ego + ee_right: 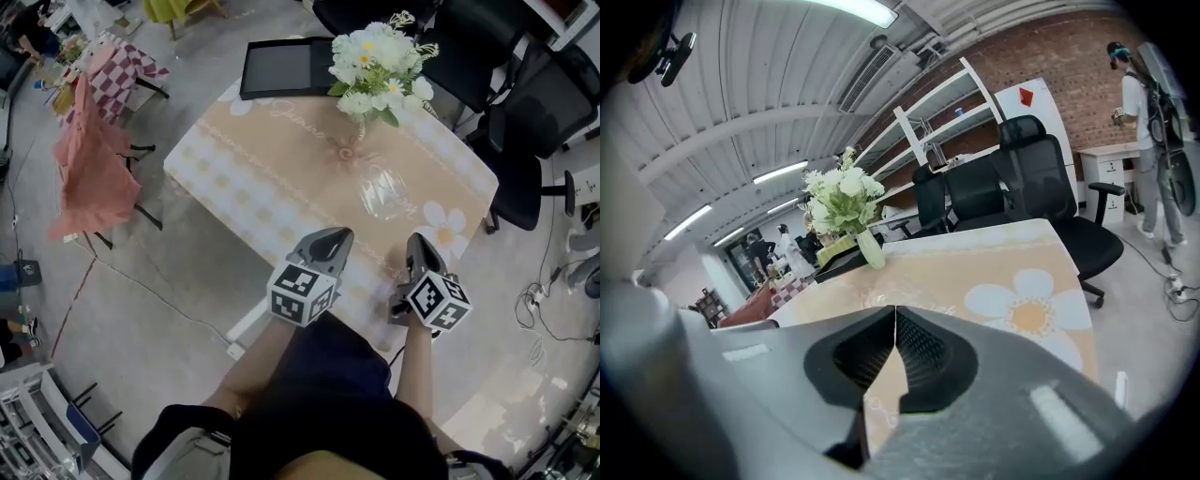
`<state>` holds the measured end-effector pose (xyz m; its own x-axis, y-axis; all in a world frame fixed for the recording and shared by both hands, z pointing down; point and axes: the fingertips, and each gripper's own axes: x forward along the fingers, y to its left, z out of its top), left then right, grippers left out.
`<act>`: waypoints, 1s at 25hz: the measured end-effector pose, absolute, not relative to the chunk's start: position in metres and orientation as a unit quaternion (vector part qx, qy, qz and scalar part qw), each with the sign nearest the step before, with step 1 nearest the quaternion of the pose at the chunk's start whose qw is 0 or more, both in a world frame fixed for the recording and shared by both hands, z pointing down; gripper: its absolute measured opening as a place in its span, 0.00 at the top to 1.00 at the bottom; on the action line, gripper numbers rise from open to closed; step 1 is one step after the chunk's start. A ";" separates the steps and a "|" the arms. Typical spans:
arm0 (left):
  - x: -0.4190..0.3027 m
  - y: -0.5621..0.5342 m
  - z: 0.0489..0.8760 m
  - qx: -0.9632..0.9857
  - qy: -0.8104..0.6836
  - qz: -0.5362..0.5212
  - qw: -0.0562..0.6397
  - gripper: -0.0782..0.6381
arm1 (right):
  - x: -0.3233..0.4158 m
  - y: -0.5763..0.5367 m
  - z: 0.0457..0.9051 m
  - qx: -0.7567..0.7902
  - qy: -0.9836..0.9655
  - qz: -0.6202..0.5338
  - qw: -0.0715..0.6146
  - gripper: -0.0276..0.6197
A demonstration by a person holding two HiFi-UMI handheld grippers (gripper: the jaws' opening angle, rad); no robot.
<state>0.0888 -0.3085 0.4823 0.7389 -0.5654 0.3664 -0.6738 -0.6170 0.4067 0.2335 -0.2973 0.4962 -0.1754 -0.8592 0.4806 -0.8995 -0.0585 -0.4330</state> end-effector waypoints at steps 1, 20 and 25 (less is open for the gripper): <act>0.091 -0.310 0.484 0.893 -0.346 0.103 0.268 0.87 | 0.235 -0.301 0.497 0.640 -0.686 0.345 0.032 0.95; 0.115 -0.364 0.504 0.884 -0.359 0.119 0.274 0.87 | 0.259 -0.355 0.527 0.632 -0.682 0.357 0.082 0.90; 0.113 -0.374 0.511 0.877 -0.370 0.124 0.280 0.87 | 0.263 -0.362 0.539 0.620 -0.686 0.364 0.117 0.88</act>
<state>0.1130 -0.3739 0.5114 0.6956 -0.5795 0.4246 -0.7183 -0.5700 0.3989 0.2631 -0.3622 0.5387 -0.2050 -0.7647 0.6109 -0.9348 -0.0320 -0.3537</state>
